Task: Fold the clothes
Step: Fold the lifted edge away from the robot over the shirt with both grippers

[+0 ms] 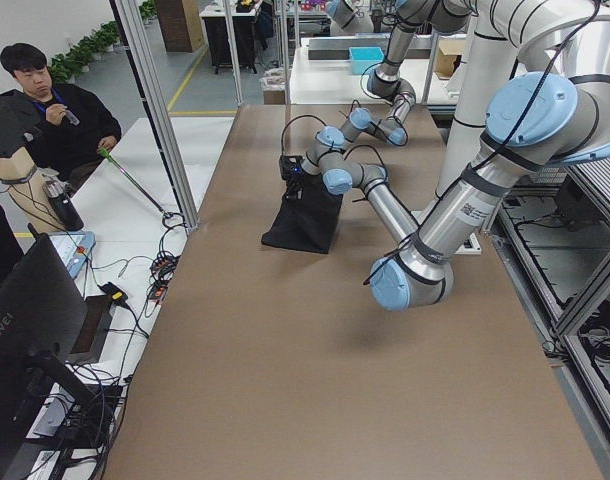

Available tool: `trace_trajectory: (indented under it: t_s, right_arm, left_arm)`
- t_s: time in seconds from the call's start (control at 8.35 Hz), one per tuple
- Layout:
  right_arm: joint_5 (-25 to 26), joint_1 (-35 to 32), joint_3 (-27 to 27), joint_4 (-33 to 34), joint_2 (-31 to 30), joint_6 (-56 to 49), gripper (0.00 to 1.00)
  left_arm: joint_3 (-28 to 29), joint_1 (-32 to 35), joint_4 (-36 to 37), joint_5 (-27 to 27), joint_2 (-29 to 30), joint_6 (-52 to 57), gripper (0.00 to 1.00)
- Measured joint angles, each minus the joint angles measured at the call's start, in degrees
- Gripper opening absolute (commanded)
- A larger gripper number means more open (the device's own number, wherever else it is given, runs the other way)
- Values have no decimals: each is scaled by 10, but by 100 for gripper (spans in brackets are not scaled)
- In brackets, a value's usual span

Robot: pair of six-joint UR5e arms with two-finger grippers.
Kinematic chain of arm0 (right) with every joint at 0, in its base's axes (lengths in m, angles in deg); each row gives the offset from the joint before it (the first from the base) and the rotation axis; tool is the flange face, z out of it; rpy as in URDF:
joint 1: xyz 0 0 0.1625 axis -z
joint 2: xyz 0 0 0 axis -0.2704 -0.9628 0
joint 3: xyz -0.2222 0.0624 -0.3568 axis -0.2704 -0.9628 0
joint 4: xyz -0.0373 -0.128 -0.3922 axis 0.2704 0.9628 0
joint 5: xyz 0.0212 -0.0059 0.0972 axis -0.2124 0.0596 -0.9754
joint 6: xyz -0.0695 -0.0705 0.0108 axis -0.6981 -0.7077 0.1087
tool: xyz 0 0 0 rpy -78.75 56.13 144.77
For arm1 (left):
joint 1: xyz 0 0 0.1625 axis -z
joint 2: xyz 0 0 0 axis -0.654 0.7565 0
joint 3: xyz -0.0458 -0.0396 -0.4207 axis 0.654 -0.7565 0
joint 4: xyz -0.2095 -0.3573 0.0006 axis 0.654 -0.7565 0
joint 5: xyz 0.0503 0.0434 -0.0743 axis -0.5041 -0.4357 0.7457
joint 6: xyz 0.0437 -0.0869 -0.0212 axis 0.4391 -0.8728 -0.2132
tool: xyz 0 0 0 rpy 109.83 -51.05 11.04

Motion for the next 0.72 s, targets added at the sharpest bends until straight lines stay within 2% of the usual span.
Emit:
trace_trajectory:
  t_s: [0.12,0.24,0.36,0.48,0.6,0.72]
  right_arm:
    - [-6,-11,-38,-5,22,-13,0]
    - [-10,-18,-72,-23,35,-32,11]
    - [-12,-23,-105,-47,41,-58,74]
    - [-19,-31,-130,-66,45,-86,92]
    - [-45,-48,-145,-76,49,-112,93]
    - [-79,-69,-152,-82,53,-135,93]
  left_arm:
    - [54,5,-3,-1,27,18,0]
    - [110,8,-16,-2,49,35,0]
    - [169,10,-50,-1,66,56,61]
    - [221,13,-98,2,75,82,100]
    - [258,20,-141,15,78,108,100]
    - [271,32,-167,43,80,126,100]
